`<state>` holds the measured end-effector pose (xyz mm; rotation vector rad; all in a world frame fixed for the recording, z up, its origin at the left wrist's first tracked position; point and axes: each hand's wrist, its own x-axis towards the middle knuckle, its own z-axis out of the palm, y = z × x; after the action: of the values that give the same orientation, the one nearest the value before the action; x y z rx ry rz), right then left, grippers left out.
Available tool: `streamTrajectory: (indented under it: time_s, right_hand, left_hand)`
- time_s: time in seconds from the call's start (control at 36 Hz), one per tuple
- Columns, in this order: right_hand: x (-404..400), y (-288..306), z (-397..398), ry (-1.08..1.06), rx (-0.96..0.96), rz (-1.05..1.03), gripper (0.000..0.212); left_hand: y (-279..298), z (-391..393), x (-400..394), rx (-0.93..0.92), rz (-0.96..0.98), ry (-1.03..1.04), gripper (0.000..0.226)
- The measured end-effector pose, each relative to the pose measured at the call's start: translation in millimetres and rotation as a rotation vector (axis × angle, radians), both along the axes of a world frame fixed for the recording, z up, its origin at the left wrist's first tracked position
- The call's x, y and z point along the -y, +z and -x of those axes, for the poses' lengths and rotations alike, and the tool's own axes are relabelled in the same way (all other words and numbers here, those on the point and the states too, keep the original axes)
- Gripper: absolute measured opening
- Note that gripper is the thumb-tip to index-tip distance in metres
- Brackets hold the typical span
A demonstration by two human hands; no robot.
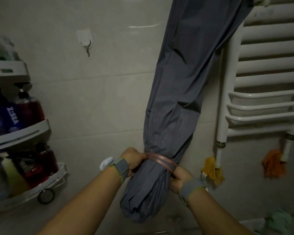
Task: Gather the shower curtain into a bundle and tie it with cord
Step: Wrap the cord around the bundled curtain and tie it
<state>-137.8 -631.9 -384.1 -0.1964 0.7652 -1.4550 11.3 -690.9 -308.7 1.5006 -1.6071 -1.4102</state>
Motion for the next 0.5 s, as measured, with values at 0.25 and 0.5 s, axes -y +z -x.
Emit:
streamTrajectory:
  time_s: [0.25, 0.5]
  right_hand:
    - [-3, 2, 2, -0.007, -0.010, -0.135, 0.041]
    - [-13, -13, 10, 0.042, -0.282, -0.100, 0.034]
  left_hand:
    - [-17, 7, 10, -0.122, -0.232, -0.051, 0.015]
    - [-35, 14, 6, -0.062, -0.194, -0.319, 0.025]
